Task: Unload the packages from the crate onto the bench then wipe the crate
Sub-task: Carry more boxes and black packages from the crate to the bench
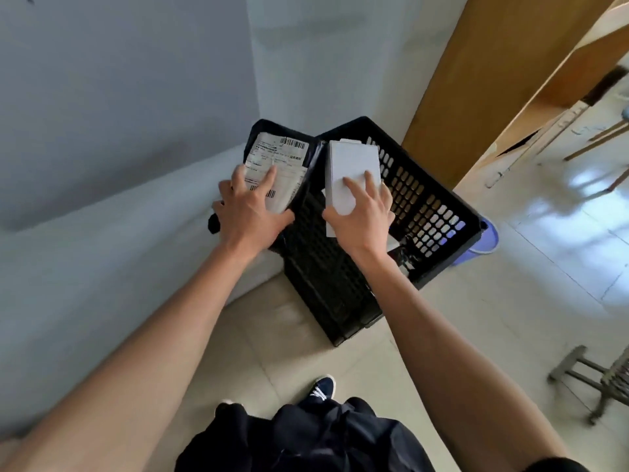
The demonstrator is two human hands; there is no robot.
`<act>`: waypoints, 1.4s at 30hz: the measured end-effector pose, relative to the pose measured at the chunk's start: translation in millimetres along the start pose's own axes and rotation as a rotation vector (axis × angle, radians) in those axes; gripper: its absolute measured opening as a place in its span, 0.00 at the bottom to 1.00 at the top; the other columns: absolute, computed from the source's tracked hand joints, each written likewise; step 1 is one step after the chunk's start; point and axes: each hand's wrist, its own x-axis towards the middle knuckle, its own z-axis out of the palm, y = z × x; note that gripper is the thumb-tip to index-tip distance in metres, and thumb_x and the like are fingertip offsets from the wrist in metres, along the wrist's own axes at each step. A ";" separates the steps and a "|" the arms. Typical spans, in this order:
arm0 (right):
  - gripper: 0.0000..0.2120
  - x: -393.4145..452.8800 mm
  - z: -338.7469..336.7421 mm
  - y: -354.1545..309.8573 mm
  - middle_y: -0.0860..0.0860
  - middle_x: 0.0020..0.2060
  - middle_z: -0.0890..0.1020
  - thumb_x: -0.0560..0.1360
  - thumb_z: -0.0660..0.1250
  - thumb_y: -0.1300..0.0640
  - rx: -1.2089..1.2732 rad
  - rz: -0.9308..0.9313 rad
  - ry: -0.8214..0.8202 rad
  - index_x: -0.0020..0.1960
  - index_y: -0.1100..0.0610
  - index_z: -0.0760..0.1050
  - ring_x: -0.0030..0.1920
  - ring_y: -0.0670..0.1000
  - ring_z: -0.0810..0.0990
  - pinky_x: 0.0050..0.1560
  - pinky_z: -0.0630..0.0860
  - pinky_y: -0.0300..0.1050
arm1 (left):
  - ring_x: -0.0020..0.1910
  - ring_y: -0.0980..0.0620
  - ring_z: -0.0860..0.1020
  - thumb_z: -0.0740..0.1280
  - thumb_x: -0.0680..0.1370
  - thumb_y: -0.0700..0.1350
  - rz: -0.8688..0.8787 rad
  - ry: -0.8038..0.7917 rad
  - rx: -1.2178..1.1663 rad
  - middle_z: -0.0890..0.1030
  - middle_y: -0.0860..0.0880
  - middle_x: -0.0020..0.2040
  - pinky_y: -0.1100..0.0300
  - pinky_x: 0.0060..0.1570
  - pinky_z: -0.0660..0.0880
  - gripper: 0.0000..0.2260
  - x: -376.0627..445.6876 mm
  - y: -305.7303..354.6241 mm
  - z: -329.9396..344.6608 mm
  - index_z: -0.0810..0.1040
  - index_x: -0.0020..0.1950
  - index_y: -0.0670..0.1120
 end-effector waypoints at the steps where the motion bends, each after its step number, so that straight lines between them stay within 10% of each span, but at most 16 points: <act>1: 0.31 -6.4 8.4 -15.5 0.47 0.80 0.59 0.69 0.71 0.43 0.001 -0.035 -0.022 0.72 0.42 0.71 0.79 0.58 0.51 0.73 0.57 0.64 | 0.66 0.35 0.66 0.63 0.66 0.71 -0.031 0.015 -0.001 0.62 0.42 0.75 0.36 0.60 0.71 0.42 -9.2 -15.6 -9.5 0.65 0.79 0.60; 22: 0.33 -300.9 216.3 -325.8 0.48 0.81 0.59 0.71 0.72 0.47 0.064 -0.739 -0.526 0.75 0.45 0.70 0.79 0.60 0.52 0.72 0.59 0.64 | 0.69 0.37 0.63 0.71 0.70 0.66 -0.839 0.319 0.180 0.60 0.42 0.76 0.40 0.62 0.67 0.38 -333.7 -356.9 -222.7 0.65 0.78 0.59; 42: 0.31 -505.1 358.2 -474.5 0.48 0.81 0.57 0.71 0.72 0.45 0.081 -1.236 -1.065 0.73 0.43 0.71 0.80 0.59 0.49 0.72 0.55 0.62 | 0.67 0.40 0.65 0.61 0.65 0.70 -1.569 0.564 0.216 0.62 0.46 0.75 0.39 0.65 0.69 0.40 -556.2 -460.6 -287.0 0.64 0.78 0.62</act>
